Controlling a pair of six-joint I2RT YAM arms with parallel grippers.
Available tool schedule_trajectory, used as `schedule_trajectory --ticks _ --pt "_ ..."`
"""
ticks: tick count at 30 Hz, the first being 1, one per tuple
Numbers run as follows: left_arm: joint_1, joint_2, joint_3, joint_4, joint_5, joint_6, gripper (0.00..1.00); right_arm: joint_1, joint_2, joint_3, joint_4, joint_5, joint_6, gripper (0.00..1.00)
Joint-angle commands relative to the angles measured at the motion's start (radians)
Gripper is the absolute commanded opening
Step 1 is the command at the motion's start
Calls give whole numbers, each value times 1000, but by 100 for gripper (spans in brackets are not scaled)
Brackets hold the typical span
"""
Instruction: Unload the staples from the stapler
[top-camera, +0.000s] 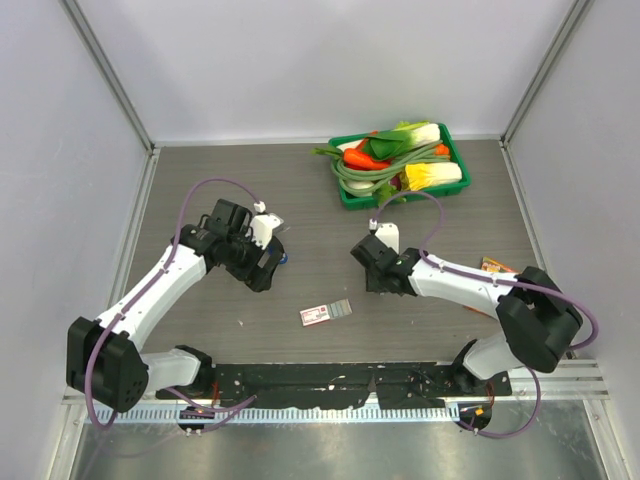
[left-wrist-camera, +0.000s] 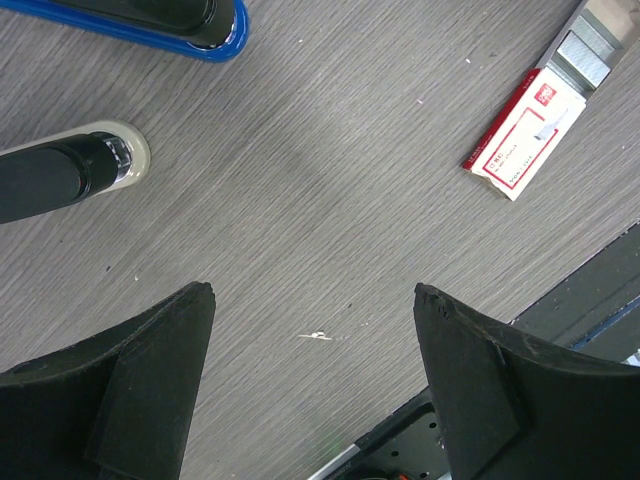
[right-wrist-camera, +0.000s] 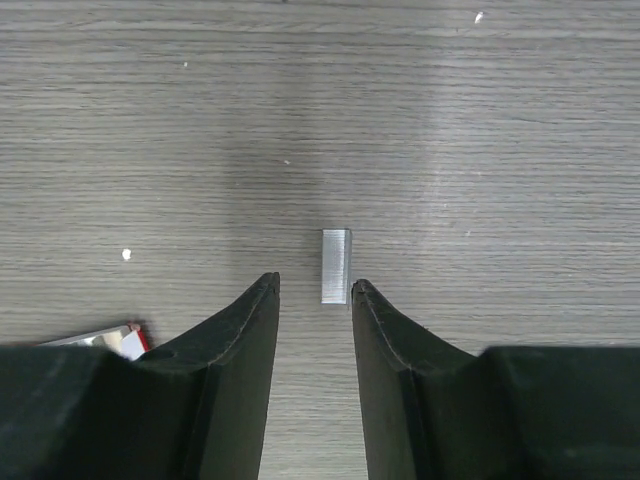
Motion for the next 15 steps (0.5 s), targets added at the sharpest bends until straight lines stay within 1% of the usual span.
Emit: schedule_trajectory --ticks 1,9,13,15 --pt "-4 -16 20 1 -6 18 85 1 19 -4 -12 66 5 41" --pt "-4 -25 15 -2 -9 21 85 -2 47 -16 -13 107 5 42" --pt "-2 -24 17 -2 -11 23 85 -6 67 -35 8 93 6 38" --pt "-2 -25 15 -2 -11 26 85 -8 79 -39 19 90 5 37"
